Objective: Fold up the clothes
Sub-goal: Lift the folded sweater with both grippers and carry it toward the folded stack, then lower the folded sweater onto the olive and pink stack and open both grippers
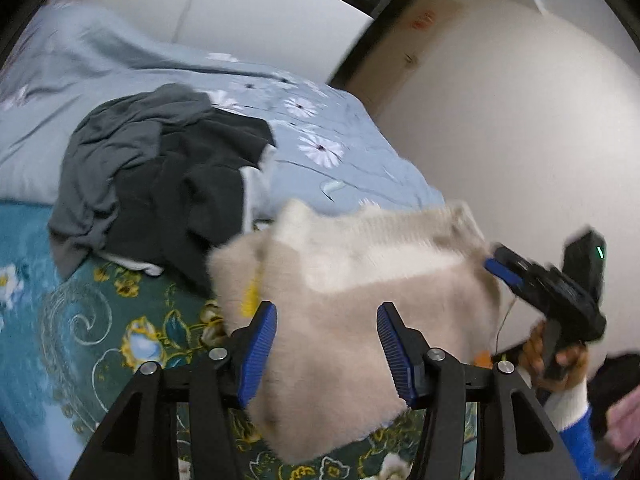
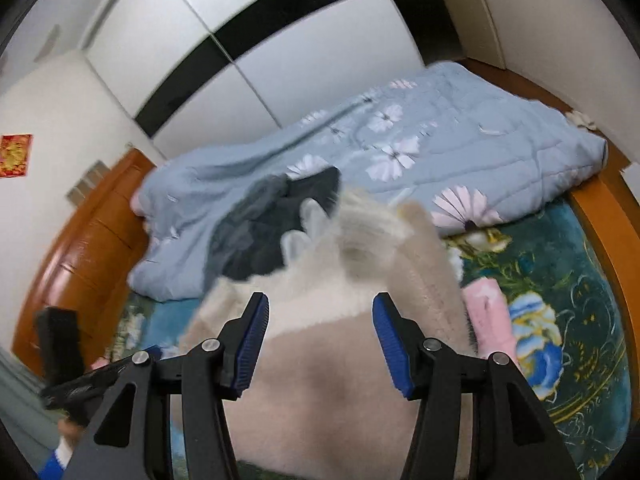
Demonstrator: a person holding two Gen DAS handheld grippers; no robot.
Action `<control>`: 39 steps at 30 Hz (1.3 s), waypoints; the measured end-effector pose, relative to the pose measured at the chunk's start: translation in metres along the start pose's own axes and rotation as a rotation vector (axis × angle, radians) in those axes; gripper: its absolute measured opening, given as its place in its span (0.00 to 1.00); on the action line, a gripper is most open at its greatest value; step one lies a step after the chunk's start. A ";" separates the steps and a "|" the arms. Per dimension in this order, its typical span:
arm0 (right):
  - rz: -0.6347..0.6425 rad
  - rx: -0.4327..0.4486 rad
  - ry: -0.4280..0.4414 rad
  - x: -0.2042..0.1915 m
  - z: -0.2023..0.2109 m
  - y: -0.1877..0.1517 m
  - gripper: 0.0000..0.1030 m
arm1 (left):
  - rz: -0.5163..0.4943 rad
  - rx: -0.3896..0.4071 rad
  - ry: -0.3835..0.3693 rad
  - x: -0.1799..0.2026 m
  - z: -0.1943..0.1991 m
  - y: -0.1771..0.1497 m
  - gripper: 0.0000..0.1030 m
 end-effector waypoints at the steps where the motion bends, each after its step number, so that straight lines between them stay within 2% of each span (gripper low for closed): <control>1: -0.025 -0.007 -0.011 0.009 -0.007 -0.003 0.54 | -0.008 -0.020 -0.008 0.003 -0.007 -0.006 0.55; 6: -0.092 0.031 -0.001 0.041 -0.019 -0.008 0.52 | 0.044 -0.104 -0.010 -0.003 -0.044 -0.031 0.55; 8: -0.123 0.034 -0.012 0.054 -0.022 -0.010 0.37 | 0.080 -0.124 -0.008 -0.008 -0.053 -0.037 0.55; 10: -0.158 0.037 -0.049 0.071 -0.025 -0.012 0.00 | 0.103 -0.138 -0.002 -0.012 -0.061 -0.042 0.55; 13: -0.322 0.053 0.058 0.085 -0.027 -0.016 0.00 | 0.060 -0.156 0.025 -0.012 -0.067 -0.044 0.55; 16: -0.340 0.053 0.080 0.082 -0.022 -0.015 0.00 | 0.045 -0.153 0.027 -0.009 -0.062 -0.043 0.56; 18: -0.309 0.052 0.062 0.073 -0.015 -0.013 0.02 | 0.063 -0.146 0.012 -0.008 -0.056 -0.043 0.56; 20: -0.274 0.063 0.042 0.063 -0.008 -0.011 0.07 | 0.086 -0.128 -0.001 -0.009 -0.047 -0.041 0.56; 21: -0.252 0.072 0.036 0.055 -0.003 -0.011 0.21 | 0.096 -0.115 -0.006 -0.010 -0.042 -0.041 0.56; 22: -0.231 0.080 0.030 0.047 0.003 -0.011 0.39 | 0.103 -0.100 -0.009 -0.010 -0.036 -0.040 0.56; 23: -0.209 0.088 0.023 0.040 0.009 -0.011 0.45 | 0.106 -0.079 -0.007 -0.012 -0.028 -0.040 0.56; 29: -0.086 0.095 0.022 -0.006 0.034 -0.033 0.47 | 0.094 0.013 0.054 -0.033 0.015 -0.061 0.61; 31: -0.078 0.082 0.038 -0.019 0.040 -0.048 0.52 | 0.093 0.022 0.085 -0.042 0.023 -0.073 0.66; 35: -0.054 0.012 0.028 -0.038 0.041 -0.095 0.52 | 0.150 0.029 0.117 -0.064 0.024 -0.102 0.69; 37: -0.046 -0.019 0.017 -0.042 0.038 -0.116 0.53 | 0.173 0.037 0.127 -0.071 0.022 -0.118 0.75; 39: -0.035 -0.062 0.005 -0.047 0.032 -0.138 0.58 | 0.164 0.043 0.156 -0.076 0.022 -0.132 0.79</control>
Point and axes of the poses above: each gripper's, at about its wrist camera, not at the fingertips, and z roughly against the way its jaws point, x to its right, y to its top, the point moved 9 cm from there along -z, roughly the way its jaws point, and after that the axes turned 8 degrees about x, right-handed, at the moved point
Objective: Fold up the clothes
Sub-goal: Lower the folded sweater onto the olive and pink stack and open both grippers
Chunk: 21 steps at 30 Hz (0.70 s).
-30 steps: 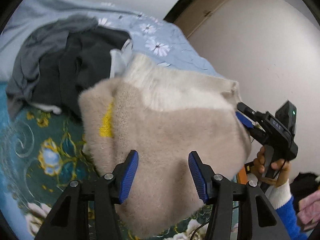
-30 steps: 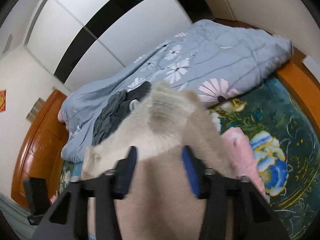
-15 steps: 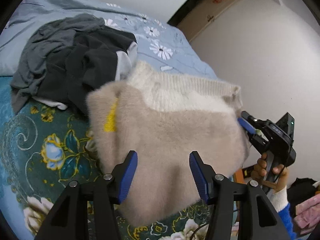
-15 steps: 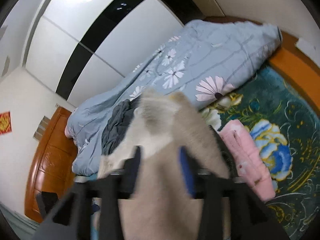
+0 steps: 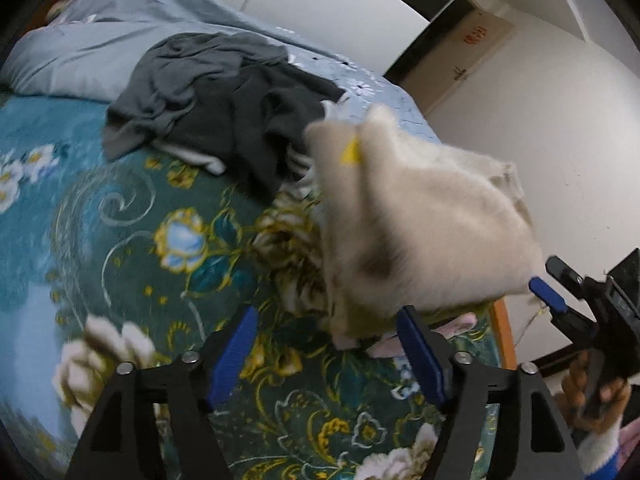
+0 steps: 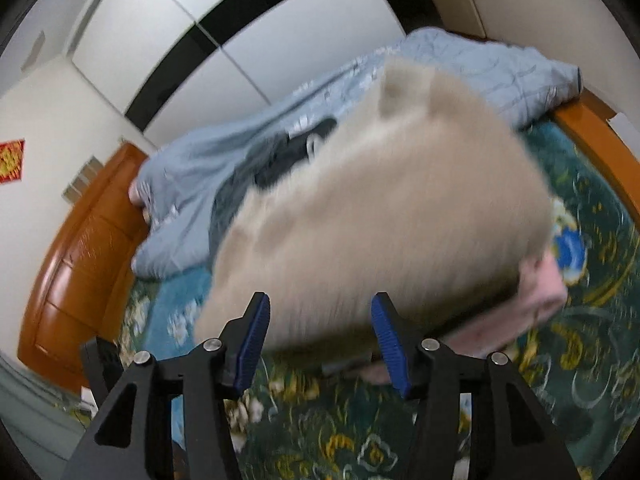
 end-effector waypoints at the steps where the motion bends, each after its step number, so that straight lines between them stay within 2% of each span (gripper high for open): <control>1: 0.005 -0.017 -0.009 -0.001 -0.003 -0.008 0.64 | -0.012 0.002 0.016 -0.003 -0.001 -0.005 0.81; 5: 0.043 -0.066 -0.108 0.001 -0.020 -0.032 0.66 | -0.047 0.013 0.052 -0.012 -0.004 -0.020 0.90; 7: 0.052 -0.075 -0.159 0.005 -0.027 -0.040 0.68 | -0.062 0.017 0.050 -0.014 -0.005 -0.025 1.00; 13: 0.119 -0.098 -0.278 0.006 -0.043 -0.058 0.69 | -0.121 0.030 0.043 -0.016 -0.010 -0.030 1.00; 14: 0.136 -0.100 -0.301 0.004 -0.047 -0.060 0.71 | -0.131 0.021 0.044 -0.015 -0.012 -0.032 1.00; 16: 0.159 -0.092 -0.321 0.000 -0.051 -0.060 0.83 | -0.150 0.002 0.046 -0.014 -0.016 -0.036 1.00; 21: 0.212 -0.088 -0.361 -0.011 -0.063 -0.060 0.85 | -0.187 -0.011 0.040 -0.013 -0.019 -0.042 1.00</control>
Point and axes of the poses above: each gripper's, at about its wrist camera, not at the fingertips, and z roughly against the way its jaws point, x to its right, y to its top, the point moved 9 cm from there along -z, roughly the way its jaws point, and after that the axes turned 8 degrees about x, right-handed, at the moved point
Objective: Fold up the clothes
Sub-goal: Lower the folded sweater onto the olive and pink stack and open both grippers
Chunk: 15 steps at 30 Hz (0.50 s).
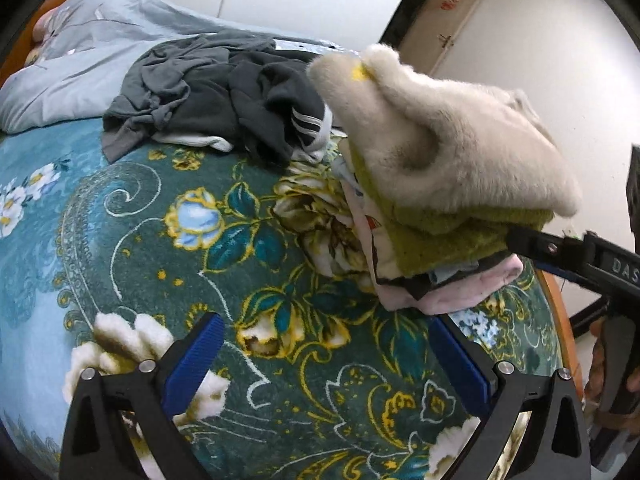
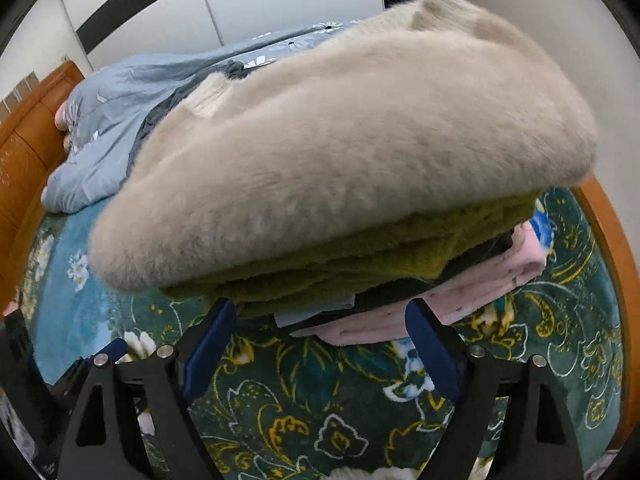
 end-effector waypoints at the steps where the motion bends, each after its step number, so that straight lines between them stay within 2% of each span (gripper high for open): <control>1: 0.009 -0.004 -0.010 -0.002 -0.001 0.001 0.85 | -0.005 0.001 -0.003 0.000 0.000 0.000 1.00; 3: 0.015 -0.008 -0.031 -0.004 -0.003 -0.001 0.87 | 0.005 0.014 -0.002 -0.003 0.003 0.001 1.00; 6: 0.017 -0.013 -0.062 -0.004 -0.004 -0.003 0.99 | 0.025 0.031 -0.011 -0.006 0.006 0.004 1.00; 11: 0.022 -0.009 -0.118 -0.004 -0.003 -0.005 0.99 | 0.011 0.053 -0.018 -0.006 0.011 0.009 1.00; 15: 0.027 0.025 -0.165 -0.003 0.001 -0.002 0.99 | -0.010 0.042 -0.028 -0.005 0.011 0.009 1.00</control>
Point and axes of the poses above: each gripper's, at about its wrist camera, not at the fingertips, and z roughly against the way its jaws point, x to its right, y to its top, the point moved 9 cm from there along -z, roughly the way its jaws point, and after that the axes turned 8 degrees about x, right-handed, at the moved point
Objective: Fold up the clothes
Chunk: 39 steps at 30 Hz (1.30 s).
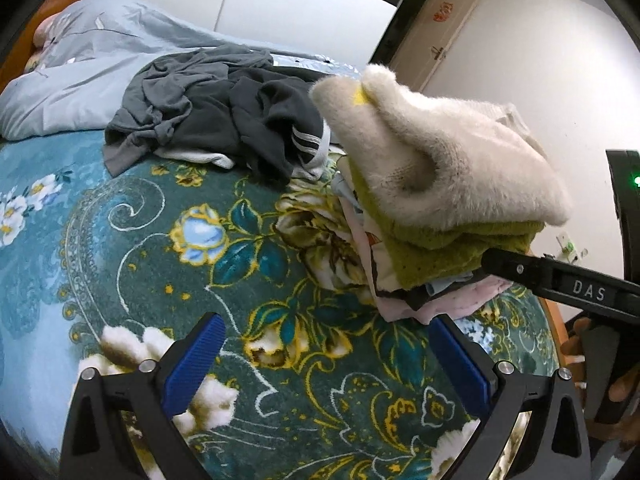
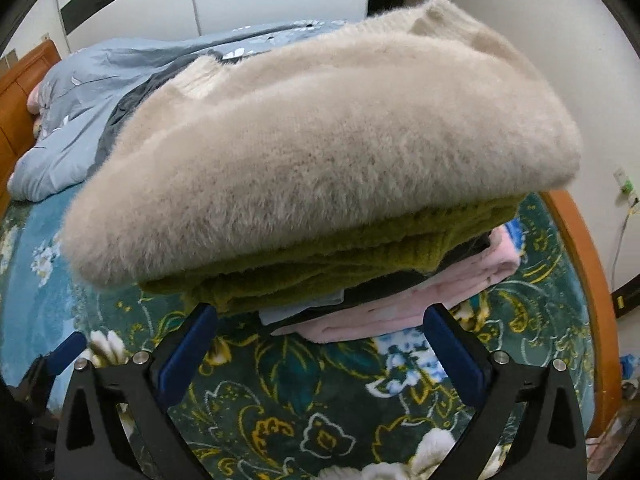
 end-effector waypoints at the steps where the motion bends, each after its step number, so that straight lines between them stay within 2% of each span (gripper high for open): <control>1: -0.006 0.008 -0.007 0.001 0.001 0.000 0.99 | 0.003 0.002 -0.006 -0.001 0.001 0.000 1.00; 5: 0.012 0.019 -0.055 0.001 0.004 -0.003 1.00 | 0.037 0.008 -0.035 -0.002 0.004 0.001 1.00; 8: 0.026 0.021 -0.079 0.000 0.004 -0.004 1.00 | 0.021 0.020 -0.034 0.001 0.007 0.002 1.00; 12: 0.038 0.034 -0.090 -0.006 0.005 -0.004 1.00 | 0.001 0.027 -0.006 0.001 0.007 0.001 1.00; 26: 0.087 0.043 -0.127 -0.018 0.003 -0.003 1.00 | 0.018 0.082 -0.010 -0.003 0.005 0.008 1.00; 31: 0.107 0.030 -0.138 -0.021 0.000 -0.006 1.00 | 0.006 0.061 -0.017 -0.001 -0.004 0.003 1.00; 39: 0.116 0.019 -0.147 -0.022 -0.003 -0.005 1.00 | -0.004 0.080 -0.022 0.000 -0.009 0.003 1.00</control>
Point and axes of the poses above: each gripper's, at about its wrist camera, not at the fingertips, and z roughly against the way its jaws point, x to its right, y to its top, the point moved 9 cm from there along -z, roughly the way its jaws point, and after that the axes turned 8 degrees about x, right-handed, at the moved point
